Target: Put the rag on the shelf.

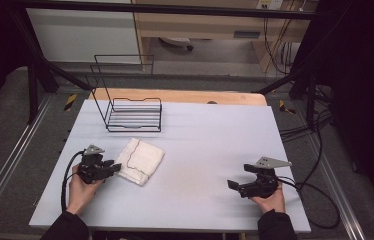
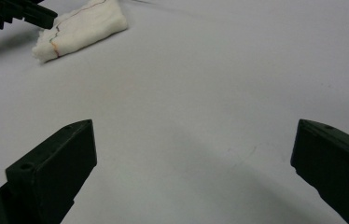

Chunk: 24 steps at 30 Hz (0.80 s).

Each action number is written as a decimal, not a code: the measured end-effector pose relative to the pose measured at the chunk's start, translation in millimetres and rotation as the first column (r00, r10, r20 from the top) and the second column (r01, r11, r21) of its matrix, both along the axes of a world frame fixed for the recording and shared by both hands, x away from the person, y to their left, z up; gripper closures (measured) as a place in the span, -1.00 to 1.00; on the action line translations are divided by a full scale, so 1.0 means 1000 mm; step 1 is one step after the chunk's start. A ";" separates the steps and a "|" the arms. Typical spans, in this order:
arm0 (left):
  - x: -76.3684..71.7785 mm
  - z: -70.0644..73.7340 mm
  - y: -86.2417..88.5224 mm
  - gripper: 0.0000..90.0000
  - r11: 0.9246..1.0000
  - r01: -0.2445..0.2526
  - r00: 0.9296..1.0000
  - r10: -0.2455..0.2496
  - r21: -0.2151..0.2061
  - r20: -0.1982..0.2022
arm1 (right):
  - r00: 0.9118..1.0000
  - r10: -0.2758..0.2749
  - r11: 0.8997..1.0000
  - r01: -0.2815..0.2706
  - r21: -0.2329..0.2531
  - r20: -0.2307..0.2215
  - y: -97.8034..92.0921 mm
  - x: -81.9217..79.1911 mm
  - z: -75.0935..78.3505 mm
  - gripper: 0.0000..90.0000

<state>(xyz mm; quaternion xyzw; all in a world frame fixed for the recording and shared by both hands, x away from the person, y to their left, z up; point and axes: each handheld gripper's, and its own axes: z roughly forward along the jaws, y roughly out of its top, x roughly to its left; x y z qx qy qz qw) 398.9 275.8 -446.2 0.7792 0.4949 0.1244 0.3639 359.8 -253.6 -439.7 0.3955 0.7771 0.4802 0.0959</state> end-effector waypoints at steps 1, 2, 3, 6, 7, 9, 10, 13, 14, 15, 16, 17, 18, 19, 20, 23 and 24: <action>0.000 0.000 0.000 0.49 1.000 0.002 1.000 -0.002 -0.011 -0.008 | 1.000 0.001 1.000 -0.001 0.000 -0.001 0.001 0.000 0.000 -0.98; 0.000 0.000 0.001 0.57 1.000 0.005 1.000 -0.006 -0.023 -0.019 | 1.000 0.003 1.000 -0.003 0.002 0.002 0.002 0.000 0.000 -0.98; 0.000 0.000 0.001 0.57 1.000 0.004 1.000 -0.005 -0.030 -0.026 | 1.000 0.003 1.000 -0.003 0.002 0.002 0.002 0.000 0.000 -0.98; -0.001 0.002 -0.001 0.73 1.000 -0.004 1.000 0.003 -0.026 -0.029 | 1.000 0.001 1.000 -0.001 0.003 -0.003 0.004 0.000 0.001 -0.98; -0.002 0.002 -0.001 0.76 1.000 -0.007 1.000 0.006 -0.023 -0.027 | 1.000 0.002 1.000 -0.002 0.005 -0.003 0.004 0.001 0.001 -0.98; -0.004 0.003 -0.002 0.77 1.000 -0.008 1.000 0.007 -0.020 -0.026 | 1.000 0.000 1.000 0.000 -0.004 -0.002 0.006 0.001 0.002 -0.98; -0.006 0.004 -0.002 0.78 1.000 -0.010 1.000 0.009 -0.023 -0.026 | 1.000 -0.002 1.000 0.002 -0.001 -0.001 0.007 0.001 0.002 -0.98; -0.012 0.005 -0.002 0.79 1.000 -0.003 1.000 0.002 -0.020 -0.021 | 1.000 -0.002 1.000 0.002 0.002 0.002 0.012 0.002 0.005 -0.98; -0.016 0.006 -0.002 0.79 1.000 -0.002 1.000 0.001 -0.022 -0.020 | 1.000 -0.001 1.000 0.001 0.003 0.000 0.014 0.002 0.005 -0.98; -0.019 0.007 -0.002 0.79 1.000 -0.001 1.000 0.000 -0.025 -0.018 | 1.000 0.008 1.000 -0.008 0.003 0.002 0.019 0.003 0.006 -0.98; -0.023 0.007 -0.002 0.79 1.000 0.002 1.000 -0.003 -0.026 -0.013 | 1.000 0.008 1.000 -0.008 0.003 0.002 0.019 0.003 0.006 -0.98; -0.027 0.008 -0.002 0.78 1.000 0.008 1.000 -0.008 -0.022 -0.006 | 1.000 0.011 1.000 -0.011 -0.002 0.000 0.022 0.004 0.006 -0.98; -0.030 0.008 -0.002 0.78 1.000 0.009 1.000 -0.009 -0.020 -0.001 | 1.000 0.012 1.000 -0.012 -0.004 -0.003 0.025 0.004 0.007 -0.98; -0.032 0.009 -0.003 0.78 1.000 0.008 1.000 -0.008 -0.017 0.004 | 1.000 0.017 1.000 -0.017 -0.009 -0.001 0.028 0.005 0.007 -0.98; -0.034 0.009 -0.004 0.78 1.000 0.006 1.000 -0.006 -0.018 0.006 | 1.000 0.017 1.000 -0.017 -0.010 -0.001 0.031 0.006 0.008 -0.98; -0.035 0.007 -0.006 0.76 1.000 0.012 1.000 -0.012 0.003 0.019 | 1.000 0.019 1.000 -0.019 -0.011 -0.003 0.040 0.009 0.009 -0.98; -0.035 0.007 -0.006 0.75 1.000 0.015 1.000 -0.015 0.009 0.023 | 1.000 0.019 1.000 -0.019 -0.013 0.002 0.043 0.010 0.009 -0.98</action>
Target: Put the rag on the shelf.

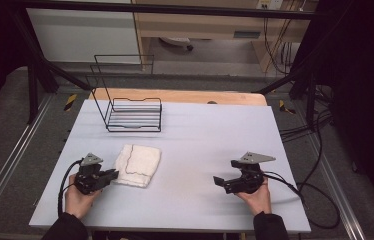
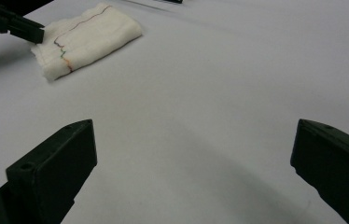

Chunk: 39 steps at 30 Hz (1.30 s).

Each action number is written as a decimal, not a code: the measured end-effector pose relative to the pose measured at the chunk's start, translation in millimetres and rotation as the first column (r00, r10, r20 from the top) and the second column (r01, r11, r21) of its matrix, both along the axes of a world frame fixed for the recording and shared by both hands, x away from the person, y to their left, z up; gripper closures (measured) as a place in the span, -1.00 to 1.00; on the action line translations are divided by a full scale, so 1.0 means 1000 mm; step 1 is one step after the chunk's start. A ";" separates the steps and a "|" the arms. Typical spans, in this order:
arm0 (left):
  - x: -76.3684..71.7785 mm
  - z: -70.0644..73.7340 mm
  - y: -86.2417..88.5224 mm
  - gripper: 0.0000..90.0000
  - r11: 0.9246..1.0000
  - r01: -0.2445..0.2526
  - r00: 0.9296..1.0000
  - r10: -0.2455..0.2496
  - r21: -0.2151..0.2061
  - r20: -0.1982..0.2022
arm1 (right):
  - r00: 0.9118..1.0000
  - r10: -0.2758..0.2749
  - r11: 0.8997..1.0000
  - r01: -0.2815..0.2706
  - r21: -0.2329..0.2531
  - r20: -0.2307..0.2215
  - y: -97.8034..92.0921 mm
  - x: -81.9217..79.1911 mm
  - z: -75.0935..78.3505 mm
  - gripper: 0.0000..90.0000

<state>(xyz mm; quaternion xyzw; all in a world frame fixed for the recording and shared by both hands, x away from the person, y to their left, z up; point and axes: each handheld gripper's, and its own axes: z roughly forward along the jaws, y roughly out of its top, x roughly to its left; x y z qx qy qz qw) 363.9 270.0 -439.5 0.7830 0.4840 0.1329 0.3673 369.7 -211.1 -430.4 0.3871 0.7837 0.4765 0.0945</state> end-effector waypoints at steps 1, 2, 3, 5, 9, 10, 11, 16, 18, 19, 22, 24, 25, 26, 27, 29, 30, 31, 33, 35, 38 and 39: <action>0.000 0.000 0.000 0.73 1.000 0.006 1.000 -0.006 0.005 0.004 | 1.000 0.001 1.000 -0.001 0.000 0.000 0.003 0.001 0.000 -0.98; 0.000 0.000 0.001 0.71 1.000 0.009 1.000 -0.009 0.007 0.007 | 1.000 -0.001 1.000 0.001 0.002 0.000 0.006 0.002 0.001 -0.98; 0.000 0.000 0.001 0.69 1.000 0.013 1.000 -0.013 0.011 0.011 | 1.000 -0.002 1.000 0.002 0.006 -0.003 0.009 0.003 0.002 -0.98; 0.000 0.000 0.001 0.56 0.999 0.020 1.000 -0.020 0.030 0.020 | 1.000 -0.005 1.000 0.005 0.014 0.006 0.020 0.006 0.004 -0.97; 0.001 0.002 0.003 0.35 0.998 0.039 0.999 -0.040 0.043 0.037 | 1.000 -0.006 1.000 0.006 0.015 0.016 0.037 0.012 0.007 -0.97; 0.000 0.002 0.003 0.35 0.998 0.040 0.998 -0.042 0.044 0.042 | 1.000 -0.006 1.000 0.006 0.015 0.016 0.037 0.012 0.007 -0.97; 0.000 0.003 0.004 0.30 0.998 0.042 0.998 -0.044 0.044 0.048 | 1.000 -0.007 1.000 0.007 0.017 0.011 0.040 0.013 0.007 -0.97; 0.001 0.004 0.006 0.03 0.997 0.052 0.997 -0.055 0.051 0.061 | 1.000 0.006 1.000 -0.006 0.020 0.007 0.062 0.021 0.007 -0.96; 0.002 0.004 0.007 -0.09 0.998 0.051 0.997 -0.054 0.044 0.062 | 1.000 0.005 1.000 -0.005 0.015 0.003 0.072 0.024 0.007 -0.96; 0.002 0.005 0.008 -0.13 0.998 0.054 0.997 -0.056 0.039 0.062 | 1.000 0.007 1.000 -0.007 0.014 0.002 0.076 0.026 0.008 -0.96; 0.003 0.004 0.010 -0.23 0.998 0.061 0.996 -0.062 0.024 0.057 | 1.000 0.013 1.000 -0.013 0.023 0.001 0.090 0.032 0.008 -0.96; 0.004 0.004 0.011 -0.30 0.998 0.066 0.996 -0.068 0.024 0.058 | 1.000 0.015 1.000 -0.015 0.017 0.002 0.099 0.036 0.008 -0.96; 0.004 0.004 0.012 -0.34 0.997 0.071 0.995 -0.073 0.022 0.061 | 1.000 0.015 1.000 -0.015 0.016 0.000 0.103 0.038 0.008 -0.96; 0.005 0.004 0.012 -0.37 0.997 0.073 0.995 -0.074 0.021 0.066 | 1.000 0.013 1.000 -0.013 0.012 -0.002 0.108 0.040 0.009 -0.96; 0.005 0.004 0.013 -0.40 0.997 0.073 0.995 -0.075 0.023 0.068 | 1.000 0.015 1.000 -0.015 0.012 0.000 0.112 0.042 0.009 -0.95; 0.005 0.005 0.013 -0.45 0.997 0.076 0.994 -0.077 0.022 0.076 | 1.000 0.017 1.000 -0.017 0.016 -0.003 0.120 0.046 0.010 -0.95; 0.005 0.005 0.014 -0.48 0.997 0.076 0.994 -0.077 0.021 0.078 | 1.000 0.016 1.000 -0.016 0.012 -0.001 0.124 0.048 0.010 -0.95; 0.005 0.005 0.014 -0.52 0.997 0.073 0.994 -0.074 0.020 0.083 | 1.000 0.017 1.000 -0.017 0.013 0.005 0.127 0.050 0.010 -0.95; 0.005 0.006 0.015 -0.56 0.997 0.076 0.993 -0.077 0.017 0.088 | 1.000 0.020 1.000 -0.020 0.010 0.003 0.135 0.053 0.011 -0.95; 0.004 0.006 0.016 -0.60 0.997 0.080 0.992 -0.081 0.016 0.092 | 1.000 0.020 1.000 -0.020 0.009 -0.001 0.142 0.057 0.010 -0.95; 0.004 0.006 0.017 -0.62 0.996 0.084 0.992 -0.085 0.016 0.093 | 1.000 0.019 1.000 -0.019 0.017 -0.006 0.151 0.061 0.009 -0.95; 0.004 0.006 0.017 -0.63 0.996 0.085 0.992 -0.086 0.016 0.094 | 1.000 0.018 1.000 -0.018 0.022 -0.008 0.154 0.063 0.009 -0.95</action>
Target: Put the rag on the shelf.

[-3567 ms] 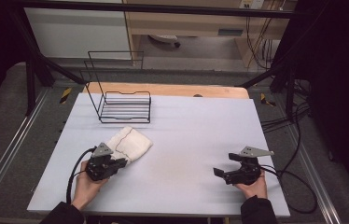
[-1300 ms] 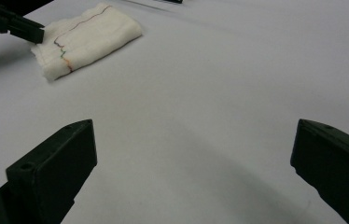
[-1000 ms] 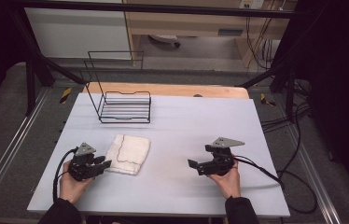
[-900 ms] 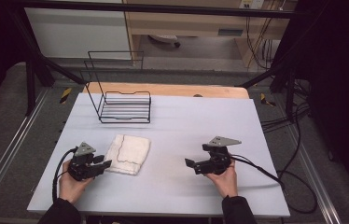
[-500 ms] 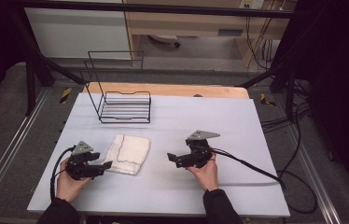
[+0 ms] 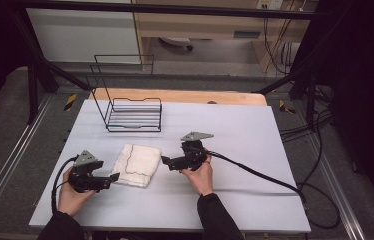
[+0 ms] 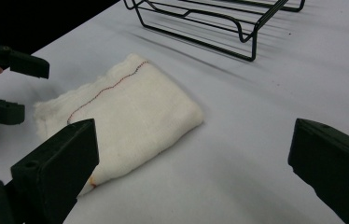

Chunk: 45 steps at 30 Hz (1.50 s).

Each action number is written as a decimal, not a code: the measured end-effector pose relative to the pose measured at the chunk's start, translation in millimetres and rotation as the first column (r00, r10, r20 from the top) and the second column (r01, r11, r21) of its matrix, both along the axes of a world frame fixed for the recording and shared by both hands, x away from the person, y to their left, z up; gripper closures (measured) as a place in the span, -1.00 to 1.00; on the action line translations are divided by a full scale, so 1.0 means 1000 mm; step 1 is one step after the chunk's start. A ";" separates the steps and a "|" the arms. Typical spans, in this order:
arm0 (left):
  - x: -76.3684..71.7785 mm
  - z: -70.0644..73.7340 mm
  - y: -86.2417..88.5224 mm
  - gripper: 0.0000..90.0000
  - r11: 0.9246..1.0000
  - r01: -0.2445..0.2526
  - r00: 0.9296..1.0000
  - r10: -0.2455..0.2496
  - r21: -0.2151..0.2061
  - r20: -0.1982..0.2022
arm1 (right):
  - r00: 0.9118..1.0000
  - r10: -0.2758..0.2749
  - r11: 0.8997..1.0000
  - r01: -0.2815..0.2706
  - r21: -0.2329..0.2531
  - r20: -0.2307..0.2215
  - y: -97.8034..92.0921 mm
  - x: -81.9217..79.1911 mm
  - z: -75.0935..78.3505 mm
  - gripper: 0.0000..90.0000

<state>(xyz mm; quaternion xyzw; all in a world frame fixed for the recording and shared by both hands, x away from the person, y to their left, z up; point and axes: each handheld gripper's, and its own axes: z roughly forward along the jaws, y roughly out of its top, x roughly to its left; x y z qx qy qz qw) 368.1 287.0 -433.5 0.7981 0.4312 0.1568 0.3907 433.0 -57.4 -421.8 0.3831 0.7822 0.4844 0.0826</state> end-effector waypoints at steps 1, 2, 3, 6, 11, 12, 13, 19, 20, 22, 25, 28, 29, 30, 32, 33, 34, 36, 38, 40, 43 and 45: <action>0.000 0.000 0.000 -0.63 1.000 0.001 1.000 -0.001 0.001 0.001 | 1.000 -0.006 1.000 0.006 -0.005 -0.003 0.003 0.002 0.000 -0.95; 0.000 0.000 0.000 -0.63 1.000 0.001 1.000 -0.001 0.003 0.000 | 1.000 -0.007 1.000 0.007 -0.013 0.000 0.005 0.004 -0.001 -0.95; 0.000 0.000 0.000 -0.65 1.000 0.001 1.000 -0.001 0.004 -0.001 | 1.000 -0.009 1.000 0.009 -0.012 -0.005 0.008 0.006 -0.002 -0.94; 0.000 0.000 -0.001 -0.66 1.000 0.001 1.000 -0.001 0.009 0.000 | 1.000 -0.015 1.000 0.015 -0.024 -0.013 0.016 0.011 -0.004 -0.91; 0.001 0.000 -0.002 -0.70 1.000 -0.008 1.000 0.008 0.019 -0.004 | 1.000 -0.023 0.999 0.022 -0.044 -0.014 0.027 0.018 -0.009 -0.80; 0.001 0.000 -0.002 -0.70 1.000 -0.006 1.000 0.006 0.021 -0.005 | 1.000 -0.020 0.999 0.019 -0.044 -0.015 0.029 0.019 -0.010 -0.75; 0.001 0.000 -0.002 -0.70 1.000 -0.006 1.000 0.006 0.023 -0.003 | 0.999 -0.023 0.999 0.021 -0.048 -0.023 0.031 0.020 -0.011 -0.73; 0.001 0.000 -0.002 -0.71 1.000 -0.008 1.000 0.008 0.023 -0.001 | 0.999 -0.021 0.997 0.018 -0.074 -0.034 0.042 0.028 -0.016 -0.50; 0.001 0.000 -0.002 -0.71 1.000 -0.008 1.000 0.008 0.022 -0.001 | 0.999 -0.022 0.997 0.019 -0.080 -0.034 0.044 0.028 -0.017 -0.45; 0.001 0.000 -0.002 -0.71 1.000 -0.009 1.000 0.009 0.021 -0.002 | 0.999 -0.020 0.997 0.017 -0.077 -0.038 0.047 0.030 -0.019 -0.33; 0.001 0.000 -0.002 -0.71 1.000 -0.014 1.000 0.014 0.017 -0.001 | 0.998 -0.025 0.996 0.020 -0.087 -0.055 0.048 0.033 -0.022 -0.18; 0.001 0.001 -0.002 -0.70 1.000 -0.014 1.000 0.014 0.016 0.000 | 0.997 -0.027 0.994 0.020 -0.105 -0.068 0.050 0.036 -0.024 -0.06; 0.001 0.000 -0.002 -0.70 1.000 -0.013 1.000 0.013 0.018 0.000 | 0.997 -0.025 0.994 0.018 -0.105 -0.071 0.050 0.036 -0.025 -0.02; 0.001 0.000 -0.002 -0.70 1.000 -0.013 1.000 0.013 0.021 0.000 | 0.997 -0.025 0.994 0.018 -0.108 -0.069 0.051 0.037 -0.025 0.02; 0.001 0.001 -0.002 -0.70 1.000 -0.013 1.000 0.013 0.022 0.000 | 0.997 -0.026 0.993 0.018 -0.114 -0.069 0.052 0.037 -0.026 0.08; 0.000 0.001 -0.002 -0.70 1.000 -0.014 1.000 0.014 0.021 0.000 | 0.997 -0.026 0.993 0.018 -0.116 -0.067 0.053 0.038 -0.027 0.10; 0.000 0.001 -0.002 -0.70 1.000 -0.015 1.000 0.015 0.018 0.001 | 0.996 -0.030 0.993 0.021 -0.114 -0.081 0.054 0.038 -0.029 0.18; 0.000 0.001 -0.001 -0.69 1.000 -0.018 1.000 0.018 0.016 0.003 | 0.996 -0.029 0.993 0.020 -0.112 -0.080 0.054 0.038 -0.030 0.22; 0.001 0.001 -0.001 -0.69 1.000 -0.022 1.000 0.022 0.014 0.002 | 0.996 -0.028 0.994 0.018 -0.111 -0.081 0.055 0.037 -0.031 0.28; 0.001 0.001 -0.001 -0.69 1.000 -0.022 1.000 0.022 0.014 0.000 | 0.996 -0.029 0.994 0.019 -0.106 -0.088 0.055 0.038 -0.032 0.33; 0.002 0.001 -0.002 -0.69 1.000 -0.021 1.000 0.021 0.014 0.000 | 0.993 -0.033 0.994 0.022 -0.104 -0.110 0.056 0.039 -0.032 0.35; 0.003 0.001 -0.002 -0.69 1.000 -0.026 1.000 0.026 0.009 -0.002 | 0.993 -0.033 0.994 0.021 -0.106 -0.116 0.057 0.040 -0.033 0.38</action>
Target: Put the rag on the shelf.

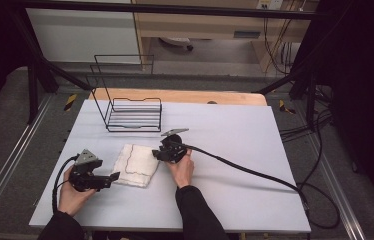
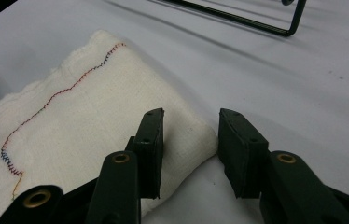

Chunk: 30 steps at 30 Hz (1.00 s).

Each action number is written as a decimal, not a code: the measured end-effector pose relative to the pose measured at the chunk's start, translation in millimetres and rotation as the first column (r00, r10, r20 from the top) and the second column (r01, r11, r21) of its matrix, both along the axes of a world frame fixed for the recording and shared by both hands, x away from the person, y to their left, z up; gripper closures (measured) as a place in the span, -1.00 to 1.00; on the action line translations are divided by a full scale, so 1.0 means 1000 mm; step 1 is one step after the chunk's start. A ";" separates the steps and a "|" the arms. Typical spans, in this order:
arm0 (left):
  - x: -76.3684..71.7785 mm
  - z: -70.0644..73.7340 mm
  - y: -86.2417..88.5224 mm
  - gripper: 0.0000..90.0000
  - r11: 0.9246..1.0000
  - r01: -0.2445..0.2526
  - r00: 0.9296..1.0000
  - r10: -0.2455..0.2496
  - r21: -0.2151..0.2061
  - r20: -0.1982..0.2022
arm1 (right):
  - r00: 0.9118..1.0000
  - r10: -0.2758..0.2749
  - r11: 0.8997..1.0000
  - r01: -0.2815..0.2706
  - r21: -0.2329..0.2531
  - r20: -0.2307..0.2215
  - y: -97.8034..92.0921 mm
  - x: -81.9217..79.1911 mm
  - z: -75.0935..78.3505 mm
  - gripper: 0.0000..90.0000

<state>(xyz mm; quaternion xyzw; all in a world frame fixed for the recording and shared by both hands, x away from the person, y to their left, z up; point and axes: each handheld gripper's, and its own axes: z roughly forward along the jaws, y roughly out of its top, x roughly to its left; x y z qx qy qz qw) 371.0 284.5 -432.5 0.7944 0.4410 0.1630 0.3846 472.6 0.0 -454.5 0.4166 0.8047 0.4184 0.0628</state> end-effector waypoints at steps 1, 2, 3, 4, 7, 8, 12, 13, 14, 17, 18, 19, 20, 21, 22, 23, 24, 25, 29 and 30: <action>0.000 0.000 0.000 -0.68 1.000 -0.001 1.000 0.001 -0.001 -0.003 | 1.000 -0.004 1.000 0.004 0.003 -0.009 0.000 0.000 0.000 0.39; 0.001 0.000 -0.001 -0.69 1.000 0.000 1.000 0.000 0.001 -0.003 | 1.000 -0.006 1.000 0.006 0.005 -0.014 0.001 0.000 0.000 0.40; 0.001 0.000 -0.001 -0.69 1.000 0.003 1.000 -0.003 0.005 -0.002 | 1.000 -0.005 1.000 0.005 0.005 -0.018 0.000 0.000 0.000 0.41; 0.001 0.000 -0.002 -0.68 1.000 0.003 1.000 -0.003 0.003 -0.004 | 1.000 -0.004 1.000 0.004 0.006 -0.018 0.000 0.001 0.000 0.43; 0.001 0.000 -0.002 -0.68 1.000 0.007 1.000 -0.007 0.007 -0.001 | 1.000 -0.004 1.000 0.005 0.011 -0.026 0.000 0.001 0.000 0.47; 0.001 0.000 -0.002 -0.68 1.000 0.006 1.000 -0.006 0.006 0.000 | 1.000 -0.004 1.000 0.004 0.012 -0.029 0.000 0.001 -0.001 0.48; 0.001 0.000 -0.002 -0.68 1.000 0.002 1.000 -0.002 0.002 -0.003 | 0.999 0.002 1.000 -0.001 0.024 -0.040 0.001 0.002 -0.001 0.59; 0.001 0.000 -0.002 -0.68 1.000 0.002 1.000 -0.002 0.002 -0.003 | 0.999 0.005 1.000 -0.004 0.027 -0.040 0.001 0.002 -0.001 0.62; 0.001 0.000 -0.002 -0.68 1.000 0.003 1.000 -0.003 0.001 -0.002 | 0.999 0.007 1.000 -0.006 0.030 -0.042 0.001 0.001 -0.001 0.65; 0.002 0.001 -0.001 -0.67 1.000 0.002 1.000 -0.002 -0.004 0.001 | 0.999 0.012 0.999 -0.011 0.032 -0.040 0.001 0.001 -0.001 0.69; 0.003 0.001 -0.001 -0.67 1.000 -0.002 1.000 0.002 -0.006 -0.001 | 0.999 0.014 0.999 -0.013 0.031 -0.038 0.001 0.001 -0.001 0.70; 0.004 0.001 -0.001 -0.67 1.000 -0.001 1.000 0.001 -0.004 0.000 | 0.999 0.013 0.999 -0.012 0.032 -0.038 0.001 0.001 0.000 0.71; 0.005 0.001 -0.001 -0.67 1.000 -0.002 1.000 0.002 -0.009 -0.001 | 0.999 0.012 0.999 -0.011 0.031 -0.034 0.001 0.000 0.000 0.72; 0.005 0.002 -0.001 -0.67 1.000 -0.006 1.000 0.006 -0.019 -0.003 | 1.000 0.014 1.000 -0.013 0.029 -0.024 0.001 -0.001 0.000 0.72; 0.006 0.002 0.000 -0.67 1.000 -0.008 1.000 0.008 -0.027 0.000 | 1.000 0.011 1.000 -0.011 0.027 -0.017 0.001 -0.002 -0.001 0.73; 0.007 0.003 -0.001 -0.67 1.000 -0.010 1.000 0.010 -0.029 -0.003 | 1.000 0.012 1.000 -0.012 0.025 -0.009 0.001 -0.002 -0.001 0.73; 0.008 0.004 -0.001 -0.67 0.999 -0.011 1.000 0.011 -0.031 -0.003 | 1.000 0.012 1.000 -0.012 0.024 0.000 0.002 -0.003 -0.001 0.73; 0.011 0.004 -0.002 -0.67 0.999 -0.012 1.000 0.011 -0.033 -0.005 | 1.000 0.011 1.000 -0.011 0.024 0.002 0.002 -0.004 -0.001 0.74; 0.017 0.009 -0.005 -0.67 1.000 -0.019 1.000 0.019 -0.024 -0.004 | 1.000 0.011 1.000 -0.011 0.022 0.016 0.002 -0.005 -0.001 0.75; 0.018 0.010 -0.006 -0.67 1.000 -0.019 1.000 0.019 -0.022 -0.002 | 1.000 0.012 1.000 -0.012 0.021 0.019 0.002 -0.006 -0.001 0.75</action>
